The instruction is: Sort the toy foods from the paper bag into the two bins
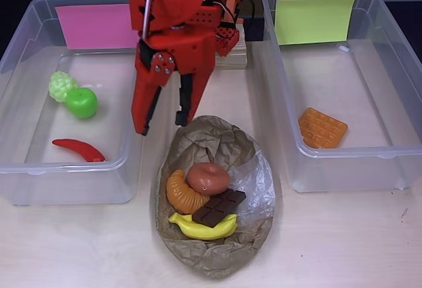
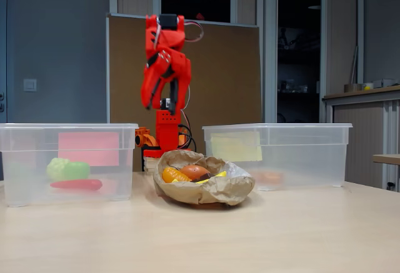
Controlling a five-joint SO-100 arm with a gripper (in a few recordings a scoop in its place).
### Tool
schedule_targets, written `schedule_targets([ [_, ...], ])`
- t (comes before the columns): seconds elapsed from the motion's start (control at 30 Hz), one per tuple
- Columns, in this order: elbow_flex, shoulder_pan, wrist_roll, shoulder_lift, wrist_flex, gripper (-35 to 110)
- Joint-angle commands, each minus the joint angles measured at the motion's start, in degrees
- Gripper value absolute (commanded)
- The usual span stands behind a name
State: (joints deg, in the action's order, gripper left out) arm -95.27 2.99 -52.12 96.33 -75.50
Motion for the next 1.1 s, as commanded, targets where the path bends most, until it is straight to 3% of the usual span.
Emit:
schedule_targets([
  [0.0, 1.3, -3.4, -1.7, -4.4, 1.4, 25],
  [0.63, 14.6, -11.2, -4.4, -26.9, 2.5, 23],
  [1.07, 10.6, -14.1, 9.3, -29.8, 14.0, 22],
])
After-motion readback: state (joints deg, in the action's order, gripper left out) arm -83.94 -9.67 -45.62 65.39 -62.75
